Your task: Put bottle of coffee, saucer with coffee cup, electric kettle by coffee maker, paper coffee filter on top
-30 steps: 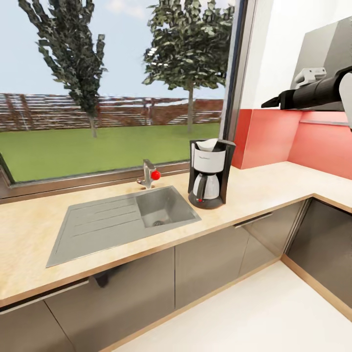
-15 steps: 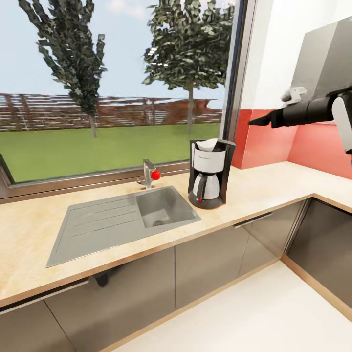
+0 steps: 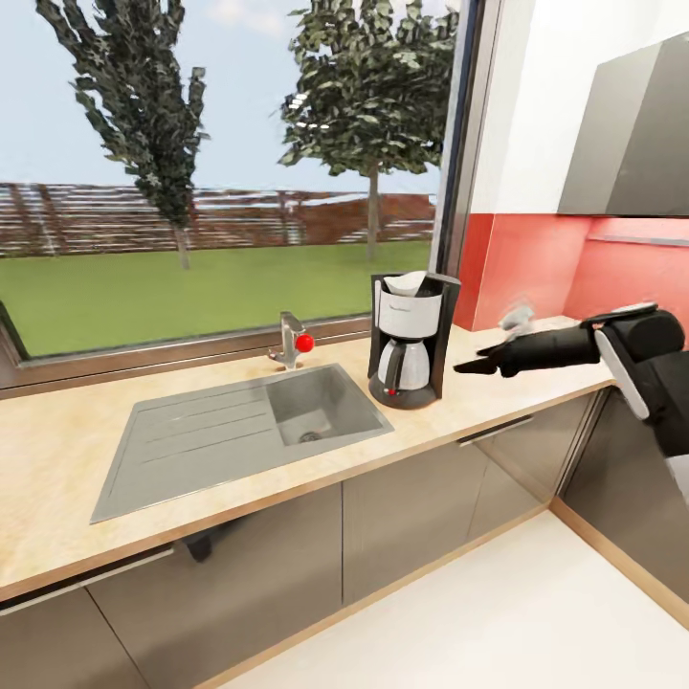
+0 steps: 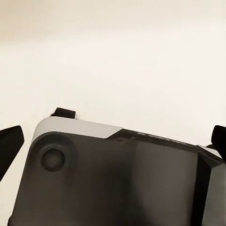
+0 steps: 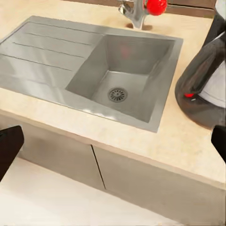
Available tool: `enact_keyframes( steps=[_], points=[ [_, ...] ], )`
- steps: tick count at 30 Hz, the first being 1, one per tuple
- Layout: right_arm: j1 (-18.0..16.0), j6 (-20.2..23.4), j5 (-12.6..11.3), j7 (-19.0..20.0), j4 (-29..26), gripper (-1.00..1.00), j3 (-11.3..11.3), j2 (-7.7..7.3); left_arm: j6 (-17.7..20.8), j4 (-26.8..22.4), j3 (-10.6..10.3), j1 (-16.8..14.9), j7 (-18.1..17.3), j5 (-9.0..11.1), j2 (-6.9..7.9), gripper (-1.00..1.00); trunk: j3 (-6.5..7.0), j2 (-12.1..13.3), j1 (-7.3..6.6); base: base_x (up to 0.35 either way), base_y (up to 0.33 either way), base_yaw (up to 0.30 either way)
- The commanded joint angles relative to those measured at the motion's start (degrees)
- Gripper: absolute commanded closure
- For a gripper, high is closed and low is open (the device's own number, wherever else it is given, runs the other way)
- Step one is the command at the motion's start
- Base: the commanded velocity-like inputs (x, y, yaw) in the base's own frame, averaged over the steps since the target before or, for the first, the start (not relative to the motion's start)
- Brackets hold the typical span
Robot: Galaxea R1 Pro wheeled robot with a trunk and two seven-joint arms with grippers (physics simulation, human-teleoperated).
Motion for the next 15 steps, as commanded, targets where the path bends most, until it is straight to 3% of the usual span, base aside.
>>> enact_keyframes(
  steps=[1, 6, 7, 9, 12, 15],
  points=[
    [1.3, 0.4, -0.6, 0.2, -0.1, -1.0, 0.1, -0.42, 0.0, -0.1, 0.2, 0.0, 0.0, 0.2, -0.04, -1.0, -0.06, -0.1, 0.01, 0.0, 0.0, 0.0],
    [9.2, -3.3, -0.5, 3.6, -0.4, -1.0, 0.1, -3.25, 0.0, -0.1, 0.2, 0.0, 0.0, 0.2, -0.04, -1.0, -0.06, -0.1, 0.01, 0.0, 0.0, 0.0],
    [16.4, -8.4, -0.4, 7.4, -0.3, -1.0, 0.1, -6.88, 0.0, -0.1, 0.2, 0.0, 0.0, 0.2, -0.04, -1.0, -0.06, -0.1, 0.01, 0.0, 0.0, 0.0],
    [20.0, -9.5, -0.3, 8.2, -0.1, -1.0, 0.1, -8.22, 0.0, -0.1, 0.2, 0.0, 0.0, 0.2, -0.04, -1.0, -0.06, -0.1, 0.01, 0.0, 0.0, 0.0],
    [23.7, -10.3, -0.1, 8.6, 0.2, -1.0, 0.1, -9.01, 0.0, -0.1, 0.4, 0.0, 0.0, 0.2, -0.04, -1.0, -0.06, -0.1, 0.01, 0.0, 0.0, 0.0],
    [32.0, -14.7, 0.7, 8.7, 3.9, -1.0, 0.0, -9.82, -0.1, -0.1, 1.7, 0.0, 0.0, 0.2, -0.04, -1.0, -0.06, -0.1, 0.01, 0.0, 0.0, 0.0]
  ],
)
